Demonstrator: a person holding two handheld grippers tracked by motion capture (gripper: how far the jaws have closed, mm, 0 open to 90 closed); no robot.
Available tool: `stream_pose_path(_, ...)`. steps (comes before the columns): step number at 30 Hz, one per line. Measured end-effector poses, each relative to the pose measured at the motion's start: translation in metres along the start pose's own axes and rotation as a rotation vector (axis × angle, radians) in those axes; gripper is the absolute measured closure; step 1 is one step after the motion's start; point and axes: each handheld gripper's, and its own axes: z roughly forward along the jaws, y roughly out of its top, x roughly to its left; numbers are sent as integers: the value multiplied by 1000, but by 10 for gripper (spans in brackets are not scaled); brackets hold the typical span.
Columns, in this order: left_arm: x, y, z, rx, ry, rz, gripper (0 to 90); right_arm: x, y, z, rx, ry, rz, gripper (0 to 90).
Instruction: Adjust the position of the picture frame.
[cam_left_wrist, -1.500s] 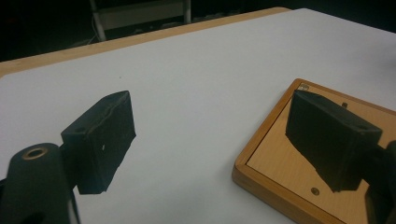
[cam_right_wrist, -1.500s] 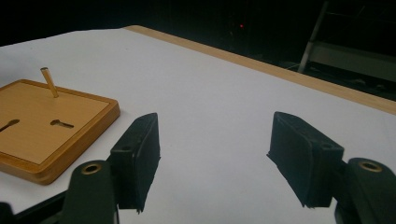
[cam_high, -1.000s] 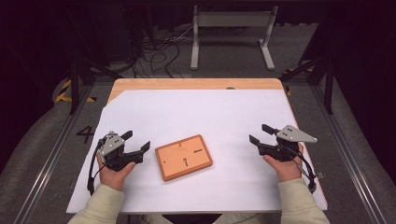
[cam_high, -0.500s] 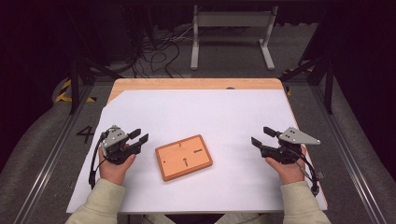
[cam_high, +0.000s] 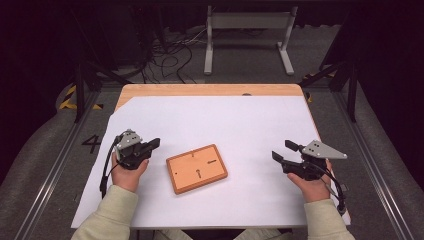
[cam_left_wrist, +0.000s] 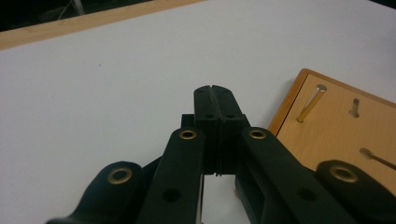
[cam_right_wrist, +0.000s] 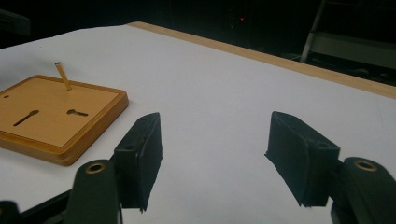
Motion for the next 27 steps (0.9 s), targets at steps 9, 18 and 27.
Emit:
stream_pose_path(9,3,-2,28,115,-14,11,900,5,-2,-7,6,9,2,359)
stream_pose_path(18,6,-10,47,229,-47,-12,900,9,-4,-9,19,27,-4,359)
stream_pose_path(27,0,-13,55,297,-135,3,900,12,-3,-7,23,50,-7,359)
